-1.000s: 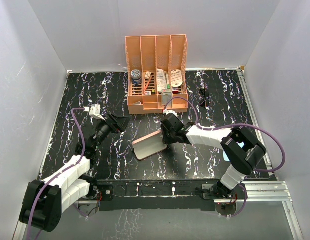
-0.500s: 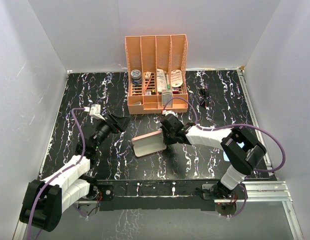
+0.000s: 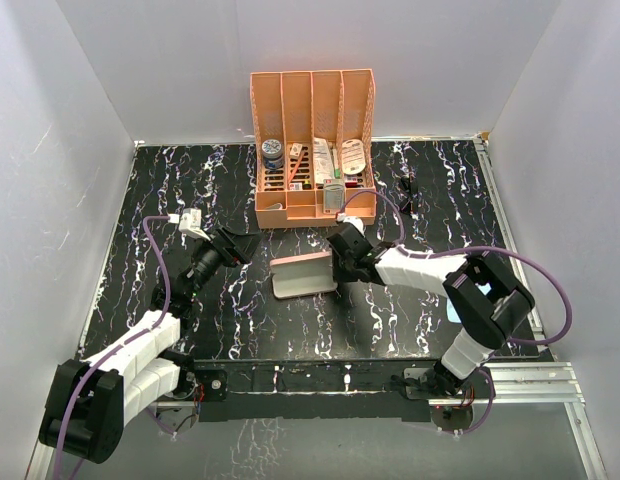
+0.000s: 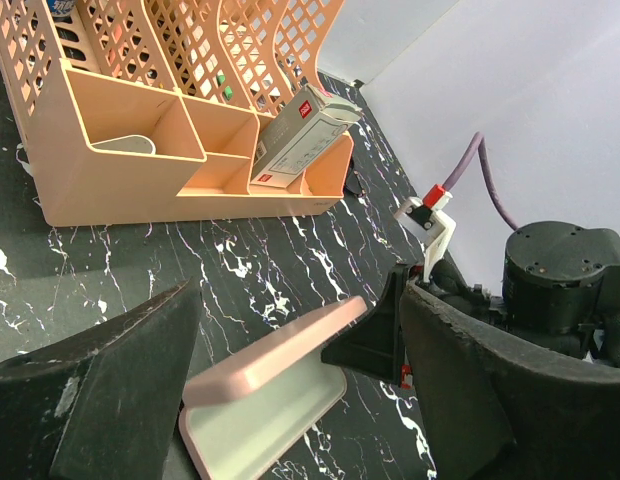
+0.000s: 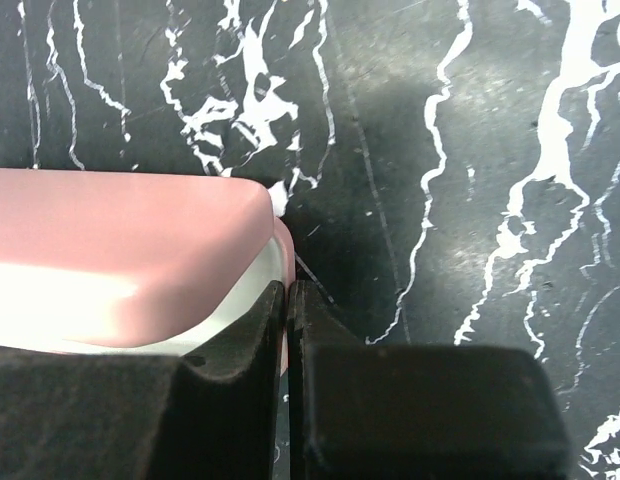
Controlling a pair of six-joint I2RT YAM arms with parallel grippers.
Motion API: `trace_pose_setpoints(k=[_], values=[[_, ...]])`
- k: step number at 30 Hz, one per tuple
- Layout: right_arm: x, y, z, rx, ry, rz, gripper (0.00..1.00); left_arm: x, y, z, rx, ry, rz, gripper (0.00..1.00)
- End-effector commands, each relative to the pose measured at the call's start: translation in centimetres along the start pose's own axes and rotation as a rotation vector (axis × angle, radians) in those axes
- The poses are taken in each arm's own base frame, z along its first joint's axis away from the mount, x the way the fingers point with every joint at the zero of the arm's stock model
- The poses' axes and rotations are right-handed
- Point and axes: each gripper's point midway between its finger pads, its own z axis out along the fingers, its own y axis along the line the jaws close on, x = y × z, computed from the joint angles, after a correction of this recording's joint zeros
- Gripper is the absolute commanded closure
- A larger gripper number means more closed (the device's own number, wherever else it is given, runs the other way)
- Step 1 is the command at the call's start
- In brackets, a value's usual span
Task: Organize the sunglasses
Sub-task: Move the sunglasses case at the center of the board.
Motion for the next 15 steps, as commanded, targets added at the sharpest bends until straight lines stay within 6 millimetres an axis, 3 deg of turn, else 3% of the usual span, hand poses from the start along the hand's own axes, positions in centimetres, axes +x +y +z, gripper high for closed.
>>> trace_pose_setpoints(k=[1, 15], values=[[-5.4, 0.8, -0.9, -0.024, -0.157, 0.085, 1.0, -0.8, -1.1, -0.1, 0.041, -0.024, 0.015, 0.21], [-8.9, -1.8, 1.7, 0.004, -0.169, 0.139, 1.0, -0.8, -1.1, 0.0, 0.043, -0.021, 0.016, 0.21]])
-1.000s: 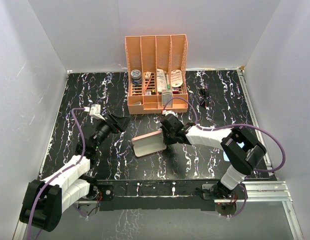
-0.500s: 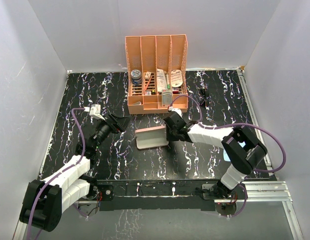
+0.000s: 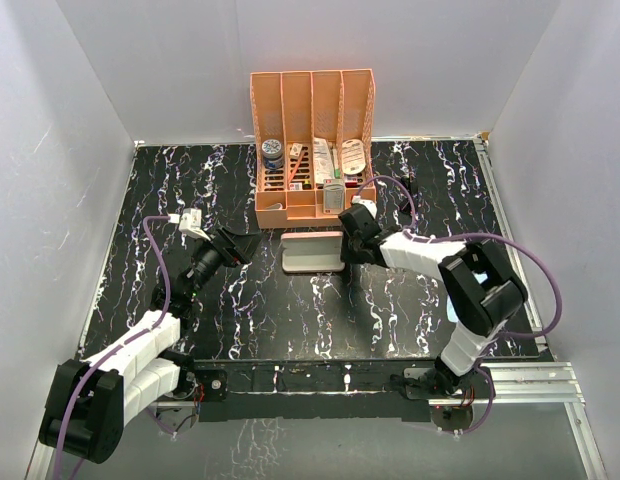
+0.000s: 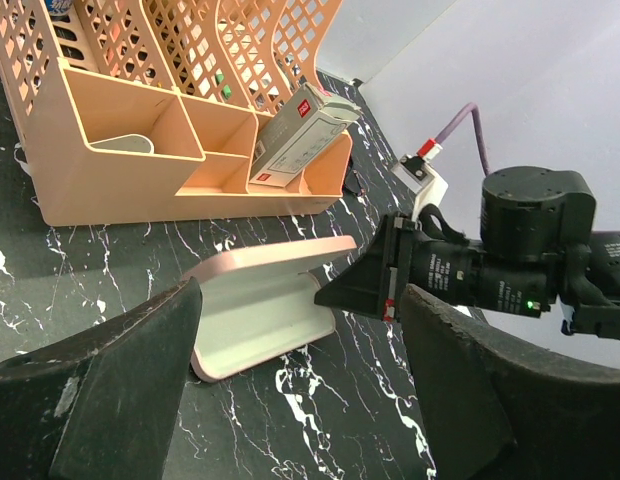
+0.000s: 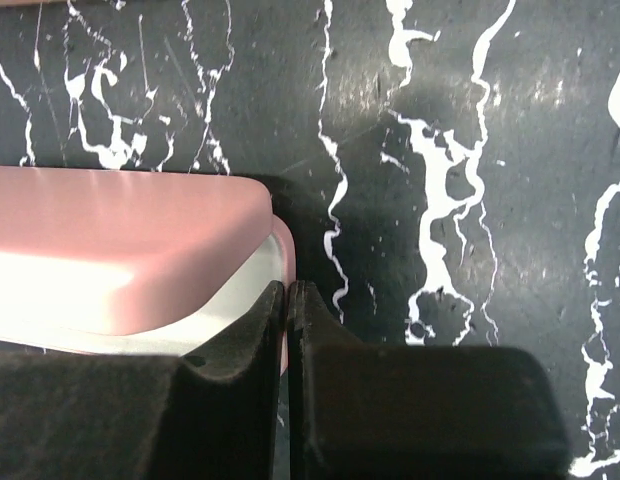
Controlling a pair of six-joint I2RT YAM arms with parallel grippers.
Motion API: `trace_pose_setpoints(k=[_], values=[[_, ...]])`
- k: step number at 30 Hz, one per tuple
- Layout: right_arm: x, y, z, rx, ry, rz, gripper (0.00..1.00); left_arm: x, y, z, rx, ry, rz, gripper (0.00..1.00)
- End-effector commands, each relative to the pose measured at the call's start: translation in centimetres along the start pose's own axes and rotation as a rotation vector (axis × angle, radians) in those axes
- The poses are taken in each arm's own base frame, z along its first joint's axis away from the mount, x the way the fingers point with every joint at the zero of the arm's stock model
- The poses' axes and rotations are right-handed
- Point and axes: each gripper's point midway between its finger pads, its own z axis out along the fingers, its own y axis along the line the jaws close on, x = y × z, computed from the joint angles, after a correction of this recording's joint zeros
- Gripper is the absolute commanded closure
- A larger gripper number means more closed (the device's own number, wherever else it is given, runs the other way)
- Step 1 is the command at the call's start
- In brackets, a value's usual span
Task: Organize the sunglasses
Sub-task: Move the sunglasses case at the center of the board.
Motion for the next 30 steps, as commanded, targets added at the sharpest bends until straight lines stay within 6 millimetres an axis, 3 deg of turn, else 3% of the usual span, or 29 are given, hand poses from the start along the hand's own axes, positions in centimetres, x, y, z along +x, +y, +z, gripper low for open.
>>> trace_pose_setpoints(k=[1, 12, 17, 22, 30], values=[[-4.4, 2.1, 0.5, -0.063, -0.102, 0.027, 1.0, -0.9, -1.1, 0.0, 0.042, -0.024, 0.016, 0.21], [-4.6, 1.8, 2.0, -0.038, -0.084, 0.008, 1.0, -1.0, -1.0, 0.1, 0.038, -0.022, 0.022, 0.21], [-4.7, 1.5, 2.1, -0.021, -0.085, -0.008, 0.94, -0.9, -1.0, 0.2, 0.042, -0.019, 0.019, 0.21], [-5.1, 1.5, 1.3, -0.033, -0.1, -0.011, 0.63, -0.8, -1.0, 0.2, 0.042, -0.017, 0.02, 0.21], [-7.3, 2.2, -2.0, -0.063, -0.165, -0.011, 0.55, -0.8, -0.9, 0.3, 0.036, -0.015, 0.022, 0.21]])
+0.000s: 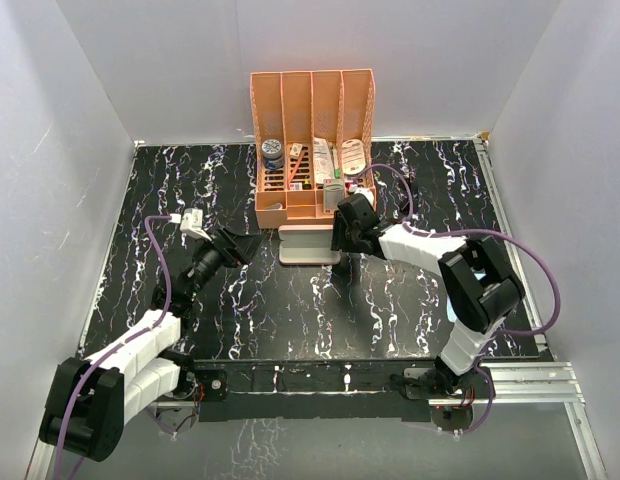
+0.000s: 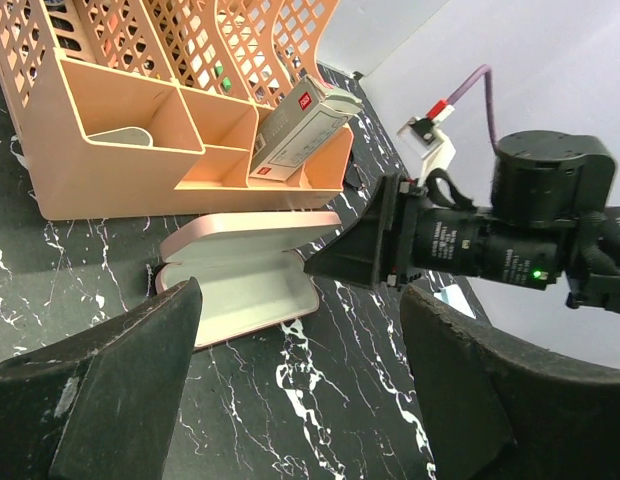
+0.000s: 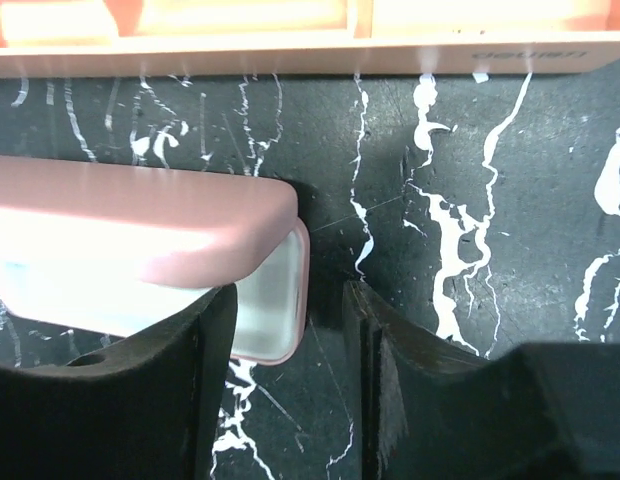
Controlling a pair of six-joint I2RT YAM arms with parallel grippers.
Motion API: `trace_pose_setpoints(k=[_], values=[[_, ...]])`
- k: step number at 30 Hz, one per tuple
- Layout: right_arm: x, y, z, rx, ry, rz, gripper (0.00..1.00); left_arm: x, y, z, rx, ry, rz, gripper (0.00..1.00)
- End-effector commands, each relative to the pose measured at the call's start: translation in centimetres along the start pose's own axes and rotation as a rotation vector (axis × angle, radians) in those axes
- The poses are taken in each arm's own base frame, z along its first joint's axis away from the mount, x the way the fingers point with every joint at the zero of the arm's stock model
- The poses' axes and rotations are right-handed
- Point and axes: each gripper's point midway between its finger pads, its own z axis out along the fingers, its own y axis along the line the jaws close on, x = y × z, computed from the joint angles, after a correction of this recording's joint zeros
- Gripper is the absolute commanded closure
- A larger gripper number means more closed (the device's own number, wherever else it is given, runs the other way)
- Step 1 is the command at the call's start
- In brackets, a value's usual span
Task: Organize the sunglasses
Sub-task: Move the sunglasses case at the center of the board, then move the glasses cleaning cloth to the center of the board.
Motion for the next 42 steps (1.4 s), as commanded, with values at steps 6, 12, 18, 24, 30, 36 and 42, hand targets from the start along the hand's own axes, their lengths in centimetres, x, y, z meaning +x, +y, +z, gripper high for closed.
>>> trace_pose_setpoints(k=[6, 12, 18, 24, 30, 36, 42], values=[[-5.4, 1.4, -5.4, -0.066, -0.174, 0.011, 0.43, -0.7, 0.0, 0.5, -0.026, 0.009, 0.021, 0.21], [-6.3, 0.4, -8.2, -0.046, -0.235, 0.007, 0.21, 0.1, 1.3, 0.6, -0.099, 0.051, 0.029, 0.17], [-6.1, -0.6, -9.7, -0.032, -0.269, -0.004, 0.14, 0.4, 1.4, 0.8, -0.115, 0.077, 0.041, 0.03], [-6.4, -1.0, -11.7, -0.049, -0.322, 0.005, 0.02, 0.9, 2.0, 0.5, -0.154, 0.11, 0.061, 0.01], [-7.2, -1.3, -13.9, -0.065, -0.385, 0.002, 0.02, 1.7, 2.8, 0.2, -0.203, 0.153, 0.082, 0.01], [-7.5, -1.9, -15.7, -0.066, -0.43, -0.001, 0.02, 2.6, 3.7, -0.1, -0.277, 0.2, 0.128, 0.01], [-7.7, -3.0, -16.8, -0.033, -0.472, -0.003, 0.02, 3.2, 4.4, -0.4, -0.383, 0.224, 0.214, 0.01]])
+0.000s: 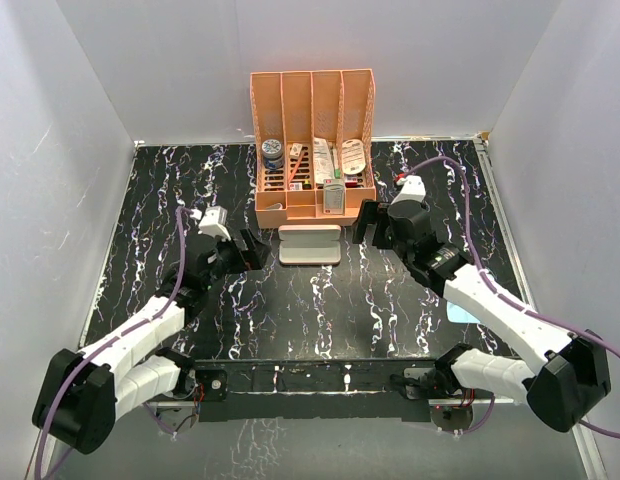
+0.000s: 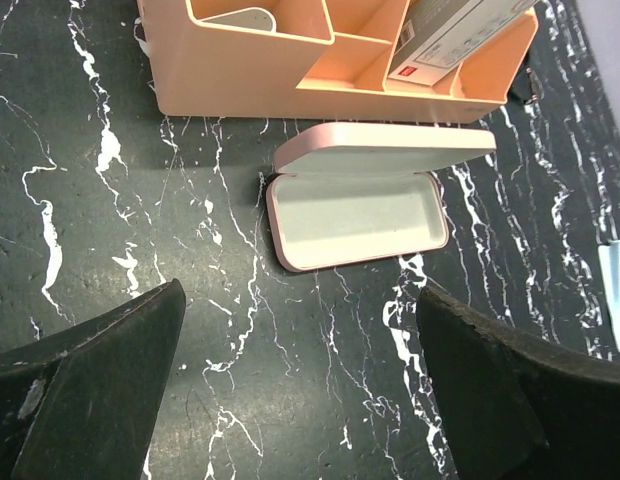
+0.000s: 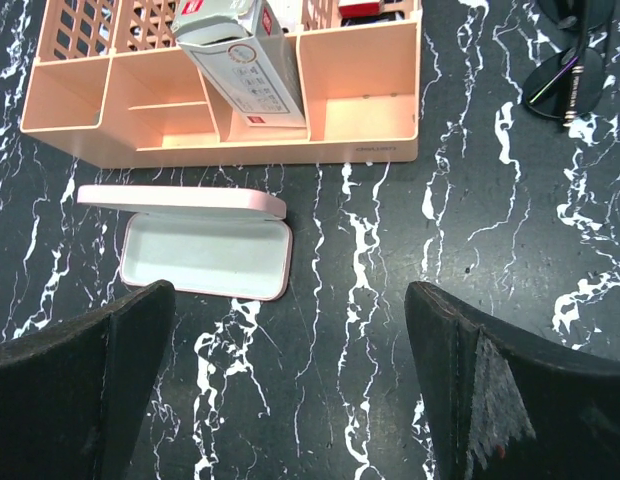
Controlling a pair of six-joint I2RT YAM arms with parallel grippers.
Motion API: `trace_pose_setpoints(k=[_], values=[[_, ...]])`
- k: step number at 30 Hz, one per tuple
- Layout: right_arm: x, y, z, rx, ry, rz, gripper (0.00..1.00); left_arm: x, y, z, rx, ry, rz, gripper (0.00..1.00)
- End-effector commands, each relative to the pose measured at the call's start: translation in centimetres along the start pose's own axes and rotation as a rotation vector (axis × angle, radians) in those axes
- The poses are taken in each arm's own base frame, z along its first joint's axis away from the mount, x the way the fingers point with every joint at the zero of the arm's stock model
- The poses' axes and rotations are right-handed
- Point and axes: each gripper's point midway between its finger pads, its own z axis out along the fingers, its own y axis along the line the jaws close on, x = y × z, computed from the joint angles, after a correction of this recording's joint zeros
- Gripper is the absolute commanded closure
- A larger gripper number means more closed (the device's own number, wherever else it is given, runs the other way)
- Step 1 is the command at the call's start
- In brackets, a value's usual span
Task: Organize the sunglasses
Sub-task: Move the glasses cleaning cloth to the center of the board.
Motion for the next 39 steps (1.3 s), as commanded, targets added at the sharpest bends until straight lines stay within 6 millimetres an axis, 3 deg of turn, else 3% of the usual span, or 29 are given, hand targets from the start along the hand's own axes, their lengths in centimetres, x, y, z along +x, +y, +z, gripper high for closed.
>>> trace_pose_setpoints(k=[1, 12, 22, 30, 34, 39], values=[[-1.6, -1.0, -0.9, 0.037, -0.08, -0.003, 0.02, -0.6, 0.6, -0.1, -0.109, -0.003, 0.079, 0.01], [-1.3, -2.4, -1.5, 0.106, -0.075, 0.042, 0.02, -0.5, 1.6, -0.6, -0.218, -0.034, 0.036, 0.01], [1.0, -7.3, -3.5, 0.351, 0.036, 0.134, 0.02, 0.3, -0.6, -0.7, -0.15, 0.038, 0.035, 0.01], [0.8, -9.6, -5.6, 0.479, 0.077, 0.108, 0.02, 2.2, -2.1, -0.9, -0.066, 0.088, 0.041, 0.01], [1.1, -10.4, -5.5, 0.527, 0.148, 0.064, 0.02, 3.4, -2.7, -0.5, -0.048, 0.115, 0.043, 0.01], [3.6, -11.7, -4.5, 0.552, 0.302, 0.068, 0.06, 4.6, -3.7, -0.2, -0.026, 0.135, 0.069, 0.01]])
